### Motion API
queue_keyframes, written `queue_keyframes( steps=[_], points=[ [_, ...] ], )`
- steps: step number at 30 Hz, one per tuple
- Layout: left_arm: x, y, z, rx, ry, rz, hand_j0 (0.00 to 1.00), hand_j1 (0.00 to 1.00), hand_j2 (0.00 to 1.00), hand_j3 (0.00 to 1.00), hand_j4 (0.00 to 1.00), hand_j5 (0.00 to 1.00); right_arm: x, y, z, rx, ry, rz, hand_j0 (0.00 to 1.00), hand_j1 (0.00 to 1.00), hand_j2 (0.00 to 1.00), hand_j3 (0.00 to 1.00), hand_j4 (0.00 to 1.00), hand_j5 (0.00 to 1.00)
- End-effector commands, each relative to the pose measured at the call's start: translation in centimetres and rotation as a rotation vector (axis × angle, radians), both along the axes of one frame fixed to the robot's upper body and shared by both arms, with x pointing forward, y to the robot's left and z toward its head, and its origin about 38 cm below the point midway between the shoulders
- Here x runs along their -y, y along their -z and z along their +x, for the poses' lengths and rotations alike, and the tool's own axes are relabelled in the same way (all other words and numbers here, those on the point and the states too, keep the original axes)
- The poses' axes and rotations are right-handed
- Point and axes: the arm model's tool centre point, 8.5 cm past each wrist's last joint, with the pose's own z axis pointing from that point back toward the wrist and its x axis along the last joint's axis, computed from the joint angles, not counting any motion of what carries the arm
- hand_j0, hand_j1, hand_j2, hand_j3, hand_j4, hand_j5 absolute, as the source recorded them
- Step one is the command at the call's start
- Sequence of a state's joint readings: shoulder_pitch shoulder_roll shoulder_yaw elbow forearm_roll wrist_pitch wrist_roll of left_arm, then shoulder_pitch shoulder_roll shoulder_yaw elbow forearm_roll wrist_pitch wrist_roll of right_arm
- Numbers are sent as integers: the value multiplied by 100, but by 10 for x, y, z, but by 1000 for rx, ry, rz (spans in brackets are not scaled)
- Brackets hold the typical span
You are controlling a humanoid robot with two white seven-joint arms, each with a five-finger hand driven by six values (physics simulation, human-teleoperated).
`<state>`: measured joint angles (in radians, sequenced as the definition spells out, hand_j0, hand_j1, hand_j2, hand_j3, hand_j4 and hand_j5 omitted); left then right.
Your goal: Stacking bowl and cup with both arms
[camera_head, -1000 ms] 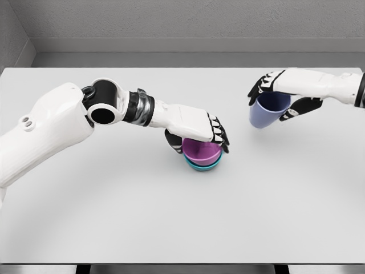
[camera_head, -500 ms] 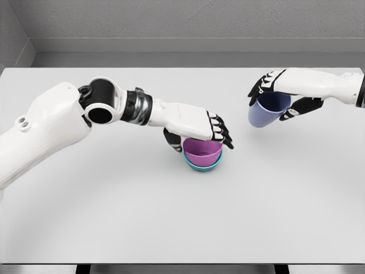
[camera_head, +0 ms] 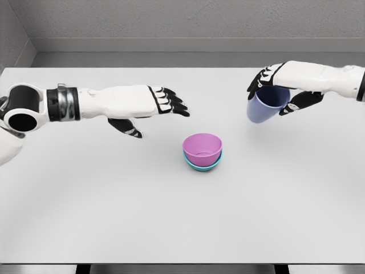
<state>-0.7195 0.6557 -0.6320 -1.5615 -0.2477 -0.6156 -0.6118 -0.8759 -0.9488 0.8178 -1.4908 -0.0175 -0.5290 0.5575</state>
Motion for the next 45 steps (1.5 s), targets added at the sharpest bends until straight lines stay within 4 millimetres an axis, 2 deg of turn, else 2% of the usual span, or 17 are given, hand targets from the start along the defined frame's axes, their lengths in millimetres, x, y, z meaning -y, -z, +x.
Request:
queue_keyframes(
  steps=[1,3,5,8,11,13,16,18,37,45],
  points=[
    [-52,-63,6,118,-117,-111,100,100,100,100,100,100,-3,-1,1,-2,-3,11,65,65,65,65,65,65],
    [-74,-48,1,73,-170,-148,100,100,100,100,100,100,-3,0,1,-2,-5,12,65,65,65,65,65,65],
    [-129,-32,-12,59,-330,-245,100,100,100,100,100,100,-6,0,2,-1,-8,16,65,65,65,65,65,65],
    [-176,5,-28,-8,-489,-324,100,100,100,100,100,100,-8,-1,2,0,-13,19,65,65,65,65,65,65],
    [-210,28,-25,-57,-616,-422,100,100,100,100,100,100,-11,0,2,0,-19,24,65,65,65,65,65,65],
    [-223,46,-27,-102,-666,-422,100,100,100,100,100,100,-14,0,3,2,-25,26,65,65,65,65,65,65],
    [-232,68,-27,-158,-712,-428,100,100,100,100,100,100,-15,-1,3,4,-27,29,65,65,65,65,65,65],
    [-230,74,-28,-171,-712,-422,100,100,100,100,100,100,-21,0,4,3,-39,39,65,65,65,65,65,65],
    [-217,76,-28,-172,-688,-443,100,100,100,100,100,100,-54,-7,-4,37,-144,78,65,65,65,65,65,65],
    [-213,80,-28,-177,-685,-451,100,100,100,100,100,100,-81,-12,-12,57,-220,103,65,65,65,65,65,65]
  ],
)
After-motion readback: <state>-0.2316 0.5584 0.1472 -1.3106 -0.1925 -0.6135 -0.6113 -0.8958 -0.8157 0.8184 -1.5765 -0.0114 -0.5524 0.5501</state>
